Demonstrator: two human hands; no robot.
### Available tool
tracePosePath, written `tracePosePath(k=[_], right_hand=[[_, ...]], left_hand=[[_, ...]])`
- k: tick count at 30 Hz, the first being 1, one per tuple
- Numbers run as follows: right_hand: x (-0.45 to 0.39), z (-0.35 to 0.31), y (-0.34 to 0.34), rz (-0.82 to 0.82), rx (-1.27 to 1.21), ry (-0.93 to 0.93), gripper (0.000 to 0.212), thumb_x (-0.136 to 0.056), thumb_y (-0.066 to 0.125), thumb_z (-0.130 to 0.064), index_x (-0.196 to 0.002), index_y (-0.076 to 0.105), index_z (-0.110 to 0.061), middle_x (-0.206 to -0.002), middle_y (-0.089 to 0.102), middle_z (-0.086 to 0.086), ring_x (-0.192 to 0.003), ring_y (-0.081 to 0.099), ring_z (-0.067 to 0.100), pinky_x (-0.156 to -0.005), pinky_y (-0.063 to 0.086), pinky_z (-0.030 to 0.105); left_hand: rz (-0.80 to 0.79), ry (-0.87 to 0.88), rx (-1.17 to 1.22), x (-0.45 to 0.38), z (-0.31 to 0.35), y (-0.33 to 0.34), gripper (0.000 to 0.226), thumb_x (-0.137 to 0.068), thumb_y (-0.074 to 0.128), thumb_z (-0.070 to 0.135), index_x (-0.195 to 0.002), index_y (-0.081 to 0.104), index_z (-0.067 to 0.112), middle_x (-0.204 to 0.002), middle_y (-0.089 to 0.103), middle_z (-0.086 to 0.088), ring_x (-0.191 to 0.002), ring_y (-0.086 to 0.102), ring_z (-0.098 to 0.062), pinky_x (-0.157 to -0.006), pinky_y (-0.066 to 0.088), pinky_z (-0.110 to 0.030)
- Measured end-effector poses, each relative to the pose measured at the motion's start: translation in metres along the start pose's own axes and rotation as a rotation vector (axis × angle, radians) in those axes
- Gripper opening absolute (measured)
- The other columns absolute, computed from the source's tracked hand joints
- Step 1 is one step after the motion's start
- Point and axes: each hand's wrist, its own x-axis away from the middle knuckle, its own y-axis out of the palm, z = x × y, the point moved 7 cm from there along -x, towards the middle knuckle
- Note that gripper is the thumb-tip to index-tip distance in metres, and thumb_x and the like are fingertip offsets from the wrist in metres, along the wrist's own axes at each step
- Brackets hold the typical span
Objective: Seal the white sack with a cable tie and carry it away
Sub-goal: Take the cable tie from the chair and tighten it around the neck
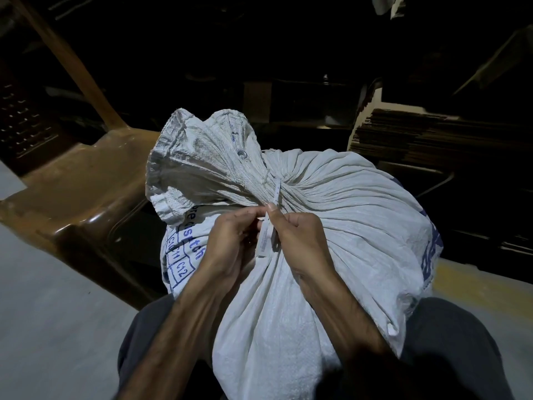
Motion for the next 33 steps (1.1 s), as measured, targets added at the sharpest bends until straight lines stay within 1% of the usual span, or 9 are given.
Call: tracePosePath(k=[3, 8, 13, 16, 19, 22, 25, 30, 33], right_hand=[[-0.002, 0.005, -0.004, 0.016, -0.029, 0.034, 0.08, -0.084, 0.064, -0.071, -0.084, 0.067, 0.01, -0.071, 0.072, 0.022, -0.059, 0.054, 0.034, -0.067, 0.042, 0.036], [-0.004, 0.005, -0.009, 0.066, -0.049, 0.087, 0.076, -0.088, 0.067, -0.065, -0.086, 0.067, 0.011, -0.062, 0.053, 0.009, -0.059, 0.044, 0.021, -0.063, 0.037, 0.036], [-0.004, -0.001, -0.008, 0.068, -0.108, 0.054, 0.082, -0.087, 0.07, -0.064, -0.089, 0.063, 0.017, -0.067, 0.052, 0.032, -0.062, 0.044, 0.023, -0.063, 0.039, 0.037], [-0.005, 0.002, -0.009, 0.087, -0.047, 0.065, 0.083, -0.083, 0.06, -0.076, -0.087, 0.068, 0.006, -0.062, 0.05, 0.008, -0.062, 0.045, 0.023, -0.065, 0.04, 0.039], [-0.004, 0.007, -0.013, 0.086, -0.094, 0.082, 0.052, -0.097, 0.059, -0.057, -0.089, 0.079, -0.01, -0.061, 0.066, -0.005, -0.063, 0.057, 0.015, -0.067, 0.046, 0.039], [-0.002, 0.006, -0.016, 0.047, -0.185, 0.078, 0.009, -0.102, 0.066, -0.019, -0.103, 0.075, -0.019, -0.086, 0.08, -0.002, -0.067, 0.068, 0.006, -0.073, 0.054, 0.031], [-0.002, 0.002, -0.013, 0.006, -0.207, 0.03, 0.018, -0.098, 0.068, -0.002, -0.111, 0.075, -0.013, -0.099, 0.08, 0.005, -0.077, 0.07, 0.006, -0.071, 0.055, 0.019], [-0.003, -0.001, -0.011, 0.054, -0.219, 0.049, 0.014, -0.099, 0.067, -0.006, -0.107, 0.074, -0.015, -0.093, 0.078, 0.005, -0.056, 0.062, -0.001, -0.061, 0.051, 0.018], [-0.003, 0.0, -0.009, 0.066, -0.209, 0.062, 0.012, -0.099, 0.067, -0.008, -0.105, 0.074, -0.016, -0.101, 0.081, 0.012, -0.065, 0.063, 0.005, -0.062, 0.051, 0.021]], left_hand=[[-0.043, 0.021, -0.203, -0.013, 0.011, -0.003, 0.027, -0.104, 0.052, 0.005, -0.089, 0.071, -0.006, -0.068, 0.062, -0.016, -0.057, 0.057, -0.021, -0.056, 0.049, -0.026], [-0.254, 0.104, -0.592, -0.033, 0.027, 0.0, 0.016, -0.102, 0.056, -0.003, -0.105, 0.068, -0.013, -0.083, 0.073, -0.016, -0.064, 0.071, -0.01, -0.06, 0.053, -0.018], [-0.312, 0.103, -0.672, -0.037, 0.028, -0.003, 0.016, -0.103, 0.061, 0.008, -0.105, 0.072, -0.003, -0.085, 0.074, -0.025, -0.062, 0.07, -0.018, -0.055, 0.056, -0.028], [-0.314, 0.117, -0.667, -0.035, 0.028, -0.002, 0.022, -0.103, 0.062, 0.012, -0.108, 0.068, -0.008, -0.091, 0.074, -0.029, -0.065, 0.07, -0.029, -0.052, 0.057, -0.034], [-0.251, 0.264, -0.749, -0.035, 0.031, -0.005, 0.016, -0.101, 0.066, 0.014, -0.101, 0.074, 0.001, -0.098, 0.078, -0.021, -0.083, 0.072, -0.024, -0.075, 0.057, -0.042], [-0.164, 0.342, -0.736, -0.031, 0.029, -0.006, 0.016, -0.102, 0.065, 0.014, -0.095, 0.075, 0.003, -0.092, 0.078, -0.016, -0.08, 0.071, -0.013, -0.071, 0.055, -0.031], [-0.106, 0.402, -0.735, -0.028, 0.027, -0.007, 0.016, -0.101, 0.066, 0.014, -0.089, 0.075, 0.009, -0.088, 0.076, -0.014, -0.075, 0.068, -0.009, -0.064, 0.056, -0.026], [-0.009, 0.485, -0.777, -0.03, 0.028, -0.008, 0.019, -0.099, 0.069, 0.022, -0.085, 0.077, 0.012, -0.077, 0.075, -0.005, -0.072, 0.065, -0.012, -0.065, 0.056, -0.04], [0.047, 0.56, -0.843, -0.024, 0.03, -0.005, 0.019, -0.098, 0.071, 0.023, -0.083, 0.078, 0.013, -0.074, 0.075, -0.001, -0.068, 0.066, -0.014, -0.067, 0.055, -0.038]])
